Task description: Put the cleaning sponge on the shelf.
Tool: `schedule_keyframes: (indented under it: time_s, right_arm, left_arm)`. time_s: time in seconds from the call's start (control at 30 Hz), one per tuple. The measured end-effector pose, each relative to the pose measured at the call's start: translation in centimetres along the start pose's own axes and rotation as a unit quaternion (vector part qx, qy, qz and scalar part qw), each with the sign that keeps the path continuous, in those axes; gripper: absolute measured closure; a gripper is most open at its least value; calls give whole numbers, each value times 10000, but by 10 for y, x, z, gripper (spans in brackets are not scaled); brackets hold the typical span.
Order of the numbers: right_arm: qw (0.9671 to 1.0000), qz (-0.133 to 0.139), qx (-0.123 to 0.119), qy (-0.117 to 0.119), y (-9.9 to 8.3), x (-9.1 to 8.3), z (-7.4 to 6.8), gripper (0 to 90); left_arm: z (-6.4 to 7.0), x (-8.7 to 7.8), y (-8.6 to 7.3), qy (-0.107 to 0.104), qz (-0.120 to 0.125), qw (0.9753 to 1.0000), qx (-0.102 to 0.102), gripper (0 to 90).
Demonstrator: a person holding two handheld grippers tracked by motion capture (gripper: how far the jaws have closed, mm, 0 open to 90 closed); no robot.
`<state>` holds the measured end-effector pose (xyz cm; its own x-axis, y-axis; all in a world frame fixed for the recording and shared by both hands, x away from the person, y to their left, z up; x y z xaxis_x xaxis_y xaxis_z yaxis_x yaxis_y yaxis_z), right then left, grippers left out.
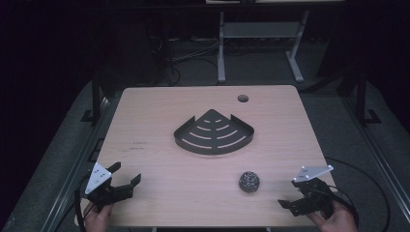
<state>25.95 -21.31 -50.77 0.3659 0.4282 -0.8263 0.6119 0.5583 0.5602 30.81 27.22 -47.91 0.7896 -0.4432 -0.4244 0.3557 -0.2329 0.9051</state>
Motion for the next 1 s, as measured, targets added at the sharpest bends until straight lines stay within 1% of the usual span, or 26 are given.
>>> schedule_keyframes:
  time_s: [0.07,0.23,0.3,0.33,0.43,0.5,0.53,0.57,0.7,0.8,0.9,0.93,1.0]
  right_arm:
    - [10000,-8,-27,0,1,0,-1,158]
    - [9997,-82,-199,74,14,8,-8,156]
    - [9997,-86,-217,73,16,9,-9,157]
    - [9994,-120,-318,109,22,11,-13,157]
    - [9986,-168,-483,137,30,16,-16,157]
    - [9985,-184,-500,151,33,17,-17,157]
    - [9980,-200,-550,233,38,21,-20,157]
    - [9979,-221,-555,262,40,23,-21,157]
    - [9969,-325,-659,289,45,31,-23,157]
    - [9964,-348,-692,331,50,34,-25,156]
    - [9962,-381,-694,371,53,36,-26,156]
    - [9956,-424,-757,356,56,39,-27,156]
    - [9951,-460,-794,357,59,40,-28,155]
  left_arm:
    - [0,0,0,3,12,10000,-3,133]
    - [-1,1,0,-6,-5,10000,-18,132]
    - [0,1,0,-10,2,10000,-4,132]
    - [1,1,1,-17,6,10000,26,132]
    - [1,1,1,-7,21,10000,28,133]
    - [0,0,1,4,32,10000,9,133]
    - [-1,-1,2,1,39,10000,-12,132]
    - [-2,-1,2,5,49,10000,-14,132]
    - [-5,-2,2,44,86,9999,-45,133]
    - [-5,-2,2,46,82,9999,-81,132]
    - [-5,-2,2,48,77,9999,-65,133]
    - [-5,-3,2,55,84,9999,-35,133]
    - [-5,-2,2,60,87,9999,-35,133]
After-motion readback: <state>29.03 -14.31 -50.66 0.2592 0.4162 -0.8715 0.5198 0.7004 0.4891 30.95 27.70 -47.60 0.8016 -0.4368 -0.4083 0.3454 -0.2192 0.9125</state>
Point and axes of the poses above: each handheld gripper's, and its own axes: x roughly forward along the jaws, y roughly out of its top, z roughly to its right, the point moved 10 cm from there along x, roughly forward along the jaws, and after that the axes turned 1 degree about -y, right-handed, at the moved point
